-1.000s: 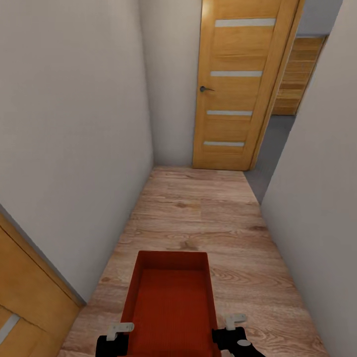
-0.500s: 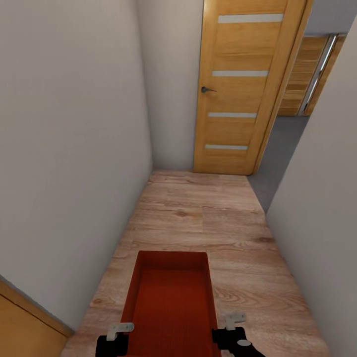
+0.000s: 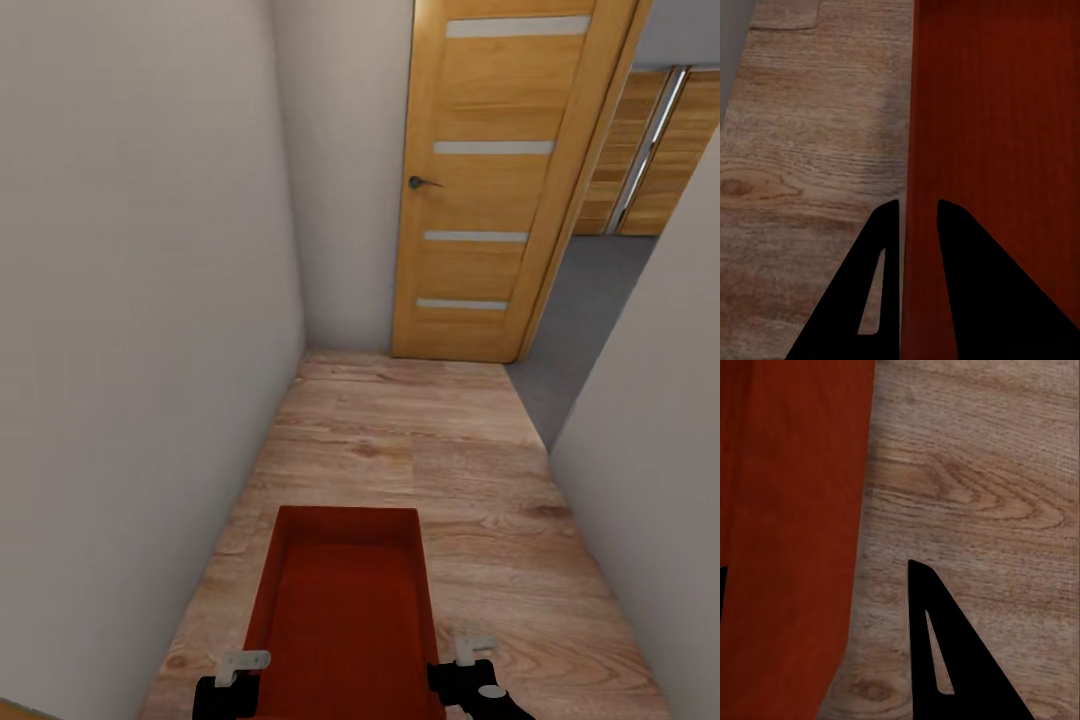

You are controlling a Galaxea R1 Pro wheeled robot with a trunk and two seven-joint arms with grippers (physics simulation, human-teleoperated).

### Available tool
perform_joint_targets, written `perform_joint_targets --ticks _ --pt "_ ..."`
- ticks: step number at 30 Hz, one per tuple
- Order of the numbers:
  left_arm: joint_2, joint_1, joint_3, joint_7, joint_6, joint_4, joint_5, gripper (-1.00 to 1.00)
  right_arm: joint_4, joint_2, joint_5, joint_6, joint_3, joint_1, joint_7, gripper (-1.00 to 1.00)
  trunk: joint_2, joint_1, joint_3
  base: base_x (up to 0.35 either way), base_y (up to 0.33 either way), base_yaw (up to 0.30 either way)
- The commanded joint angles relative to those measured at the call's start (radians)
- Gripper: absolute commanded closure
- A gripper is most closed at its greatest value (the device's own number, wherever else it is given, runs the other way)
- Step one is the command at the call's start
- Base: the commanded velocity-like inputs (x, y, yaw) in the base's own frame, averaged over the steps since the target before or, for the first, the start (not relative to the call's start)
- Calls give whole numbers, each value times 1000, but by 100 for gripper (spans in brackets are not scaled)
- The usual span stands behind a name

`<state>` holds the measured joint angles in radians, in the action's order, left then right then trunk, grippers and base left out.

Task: Move the two storage containers from the living room to the garage. In the garage, place one container on the floor and stack the other container on top of it (either order is fine).

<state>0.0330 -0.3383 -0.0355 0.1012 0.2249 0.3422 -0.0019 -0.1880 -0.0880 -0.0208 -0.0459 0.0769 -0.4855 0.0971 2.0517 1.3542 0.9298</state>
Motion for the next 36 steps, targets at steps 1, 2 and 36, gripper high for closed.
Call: perform_joint_targets --ticks 1,2,36 --pt "-1 -1 5 15 4 0 0 100 1 1 -4 -2 4 -1 10 100 0 0 1 347 0 0" --pt "-1 -1 5 15 4 0 0 100 1 1 -4 -2 4 -1 10 100 0 0 1 347 0 0" --pt "-1 -1 5 15 4 0 0 100 2 1 -4 -3 6 -1 10 100 0 0 1 347 0 0"
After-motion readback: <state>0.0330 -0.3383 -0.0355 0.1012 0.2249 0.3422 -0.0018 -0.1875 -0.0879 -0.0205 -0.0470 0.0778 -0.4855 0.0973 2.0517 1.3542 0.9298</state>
